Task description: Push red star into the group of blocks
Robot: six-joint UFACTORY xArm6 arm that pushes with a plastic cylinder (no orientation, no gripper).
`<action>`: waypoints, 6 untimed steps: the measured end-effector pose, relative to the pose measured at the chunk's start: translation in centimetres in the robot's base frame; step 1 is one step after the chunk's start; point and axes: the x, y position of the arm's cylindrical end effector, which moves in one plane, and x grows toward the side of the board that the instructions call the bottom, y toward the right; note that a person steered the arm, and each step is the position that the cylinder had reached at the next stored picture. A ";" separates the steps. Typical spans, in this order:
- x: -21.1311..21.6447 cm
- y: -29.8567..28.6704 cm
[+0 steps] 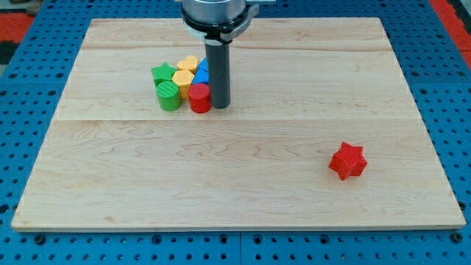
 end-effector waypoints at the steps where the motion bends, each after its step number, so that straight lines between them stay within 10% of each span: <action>1: 0.1 -0.2; 6: 6.7 23.8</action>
